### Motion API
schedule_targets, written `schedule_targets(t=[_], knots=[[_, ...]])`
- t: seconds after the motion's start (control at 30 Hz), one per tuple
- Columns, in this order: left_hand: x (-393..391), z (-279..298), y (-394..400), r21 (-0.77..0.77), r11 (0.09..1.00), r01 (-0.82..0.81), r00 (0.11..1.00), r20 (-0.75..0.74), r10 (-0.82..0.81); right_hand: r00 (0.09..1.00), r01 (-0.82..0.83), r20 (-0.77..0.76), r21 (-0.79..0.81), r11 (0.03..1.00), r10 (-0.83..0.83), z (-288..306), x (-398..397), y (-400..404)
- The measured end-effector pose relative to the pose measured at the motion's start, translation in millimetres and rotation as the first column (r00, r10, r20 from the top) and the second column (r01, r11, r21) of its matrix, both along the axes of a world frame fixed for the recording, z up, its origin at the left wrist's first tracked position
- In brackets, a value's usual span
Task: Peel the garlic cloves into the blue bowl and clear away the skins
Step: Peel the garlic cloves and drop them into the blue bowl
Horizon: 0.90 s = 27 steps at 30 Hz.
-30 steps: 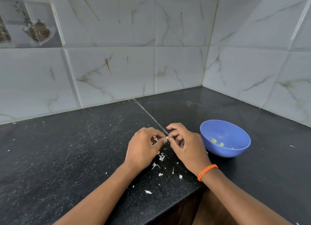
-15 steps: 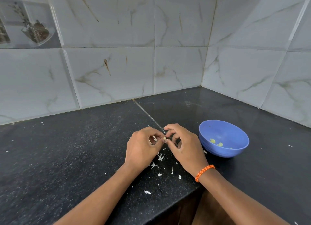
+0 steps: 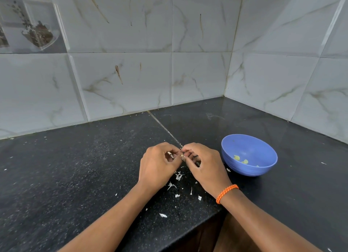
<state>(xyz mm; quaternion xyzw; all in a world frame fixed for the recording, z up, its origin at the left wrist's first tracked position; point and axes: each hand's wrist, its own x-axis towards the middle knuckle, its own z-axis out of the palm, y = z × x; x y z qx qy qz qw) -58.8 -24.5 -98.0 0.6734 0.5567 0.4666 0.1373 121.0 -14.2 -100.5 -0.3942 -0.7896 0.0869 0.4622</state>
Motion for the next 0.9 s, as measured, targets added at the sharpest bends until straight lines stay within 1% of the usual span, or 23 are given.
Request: schedule_targets(t=[0.23,0.33,0.5,0.6,0.67,0.8,0.9], knots=[[-1.0,0.8,1.7,-0.022,1.000,0.002,0.999,0.035,-0.001,1.000,-0.026,-0.013,-0.006,1.000,0.026,-2.2,-0.4,2.3],[-0.8,0.9,2.5,-0.038,0.999,-0.003,0.999,0.044,0.005,0.997,-0.038,-0.064,-0.050,0.998,0.035,-1.0,-0.7,2.2],[-2.1,-0.6,3.8,-0.038,0.999,0.006,0.996,0.088,-0.003,0.979,-0.087,-0.196,-0.145,0.986,0.058,2.7,-1.4,0.6],[-0.3,-2.1,3.8,-0.059,0.998,0.015,0.994,0.106,-0.008,0.976,-0.077,-0.211,-0.141,0.987,0.046,3.2,-3.4,-1.1],[1.3,-1.7,2.2,-0.058,0.998,0.016,0.996,0.085,-0.011,0.981,-0.045,-0.194,-0.121,0.992,0.021,2.4,-4.8,-1.0],[2.7,1.9,-1.0,-0.058,0.998,0.018,1.000,0.026,-0.016,0.977,0.016,-0.210,-0.112,0.994,-0.039,2.1,-3.2,2.1],[2.7,2.2,-0.7,-0.042,0.999,-0.001,1.000,0.021,0.002,0.976,0.005,-0.214,-0.118,0.993,-0.030,3.4,-3.4,1.1]])
